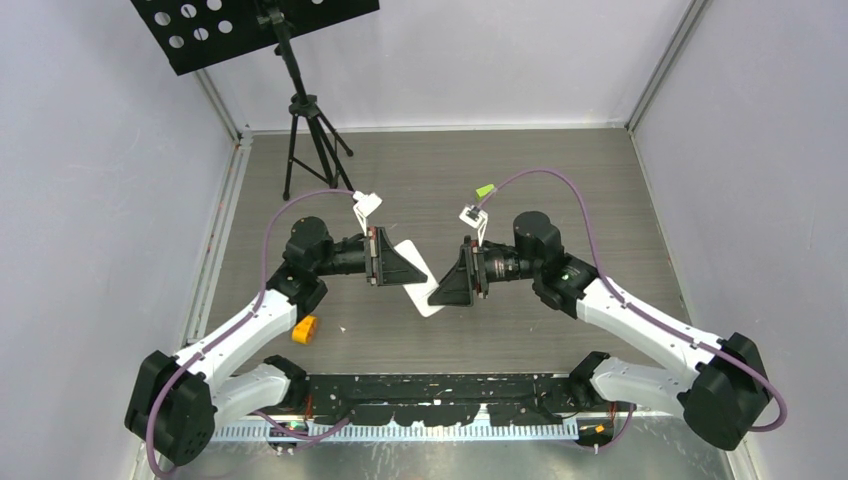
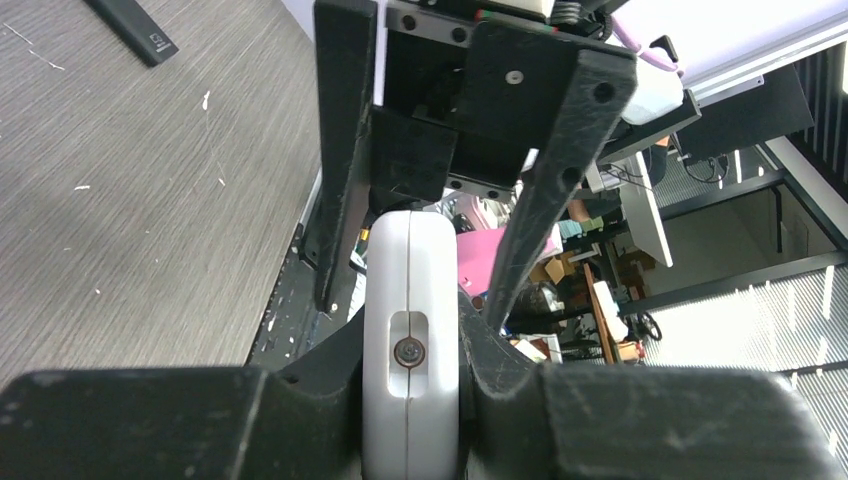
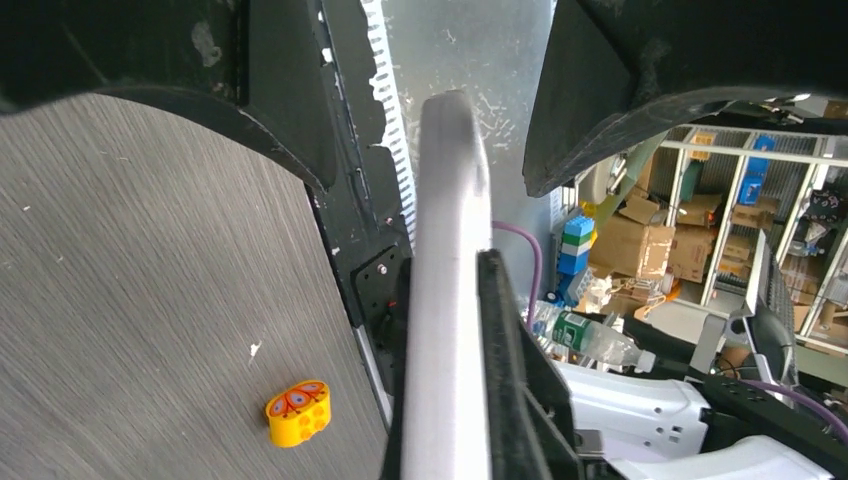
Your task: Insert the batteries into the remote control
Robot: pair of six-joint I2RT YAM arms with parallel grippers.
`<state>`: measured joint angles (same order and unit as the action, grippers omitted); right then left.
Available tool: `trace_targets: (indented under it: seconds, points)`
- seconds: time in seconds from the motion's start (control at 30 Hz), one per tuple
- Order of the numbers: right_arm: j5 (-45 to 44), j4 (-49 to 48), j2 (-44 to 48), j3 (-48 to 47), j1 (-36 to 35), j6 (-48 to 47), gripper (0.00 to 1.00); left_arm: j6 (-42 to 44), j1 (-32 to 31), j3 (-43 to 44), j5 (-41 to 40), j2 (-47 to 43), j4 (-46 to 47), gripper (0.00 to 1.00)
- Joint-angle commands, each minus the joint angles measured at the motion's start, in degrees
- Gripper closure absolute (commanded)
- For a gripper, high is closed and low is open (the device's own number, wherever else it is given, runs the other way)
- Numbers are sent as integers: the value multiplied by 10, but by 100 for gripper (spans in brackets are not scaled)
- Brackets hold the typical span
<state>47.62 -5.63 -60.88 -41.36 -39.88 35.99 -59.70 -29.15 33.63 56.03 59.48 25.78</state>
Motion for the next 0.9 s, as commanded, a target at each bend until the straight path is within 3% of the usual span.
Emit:
trace_targets:
  seconds: [0.0, 0.03, 0.17, 0.3, 0.43, 0.53, 0.87]
  points:
    - [22, 7, -18, -31, 1, -24, 32, 2, 0, 24, 21, -4, 15, 100]
    - [26, 0, 8, -31, 0, -18, 36, 2, 0, 23, 21, -4, 16, 100]
    - [35, -13, -34, -33, -1, -13, 45, 0, 0, 24, 19, -4, 17, 100]
    - [37, -20, -47, -31, -5, -13, 45, -6, 0, 24, 13, -3, 23, 100]
    - [45, -42, -51, -24, -8, -5, 33, -7, 0, 22, 10, -3, 26, 100]
    - [52, -60, -50, -18, -8, 2, 31, -7, 0, 21, 10, -2, 26, 100]
    - [83, -56, -63, -18, -9, 0, 45, -8, 0, 26, 2, -3, 26, 100]
